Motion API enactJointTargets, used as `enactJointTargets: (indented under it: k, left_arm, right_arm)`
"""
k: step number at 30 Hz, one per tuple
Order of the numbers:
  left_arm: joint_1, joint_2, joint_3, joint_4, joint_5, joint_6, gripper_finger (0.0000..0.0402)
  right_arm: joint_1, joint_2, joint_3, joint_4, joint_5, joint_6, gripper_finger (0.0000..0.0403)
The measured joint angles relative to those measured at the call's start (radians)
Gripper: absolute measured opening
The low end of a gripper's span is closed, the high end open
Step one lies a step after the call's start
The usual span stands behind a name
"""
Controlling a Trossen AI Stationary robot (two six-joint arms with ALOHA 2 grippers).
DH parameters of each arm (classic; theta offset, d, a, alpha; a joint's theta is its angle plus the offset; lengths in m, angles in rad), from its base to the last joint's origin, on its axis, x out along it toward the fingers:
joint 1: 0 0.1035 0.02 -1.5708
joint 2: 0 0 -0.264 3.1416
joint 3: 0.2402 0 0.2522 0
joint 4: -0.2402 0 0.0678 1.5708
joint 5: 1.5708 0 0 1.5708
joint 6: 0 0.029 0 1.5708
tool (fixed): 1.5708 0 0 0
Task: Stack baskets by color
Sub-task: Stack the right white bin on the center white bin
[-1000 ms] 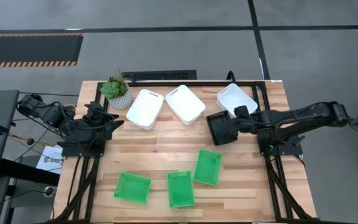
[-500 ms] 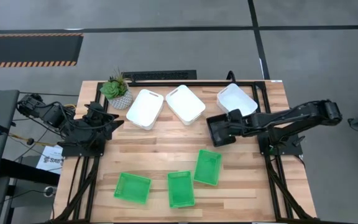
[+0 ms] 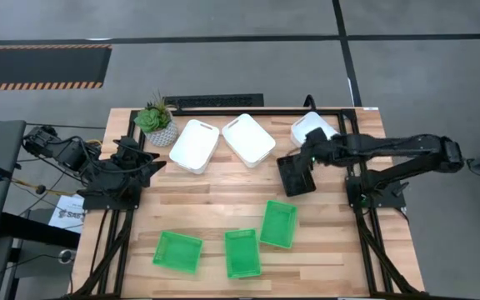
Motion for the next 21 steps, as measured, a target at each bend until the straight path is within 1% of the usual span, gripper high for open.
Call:
enactJointTargets:
  k: [3,6,12,15,21]
  left_arm:
    - [0.0,0.0,0.0,0.0,0.0,0.001,0.0224]
    - [0.0,0.0,0.0,0.0,0.0,0.002,0.0224]
    - [0.0,0.0,0.0,0.0,0.0,-0.002,0.0224]
    - [0.0,0.0,0.0,0.0,0.0,-0.002,0.0224]
    - [0.0,0.0,0.0,0.0,0.0,-0.002,0.0224]
  right_arm:
    - [-0.081,0.016,0.012,0.001,-0.006,-0.109,0.0205]
    - [-0.172,0.045,0.012,0.001,-0.049,-0.204,0.0207]
    - [-0.309,0.152,0.012,0.014,-0.099,-0.339,0.0212]
    - [-0.347,0.208,0.012,0.047,-0.111,-0.395,0.021]
    - [-0.367,0.317,0.012,0.142,-0.172,-0.478,0.0209]
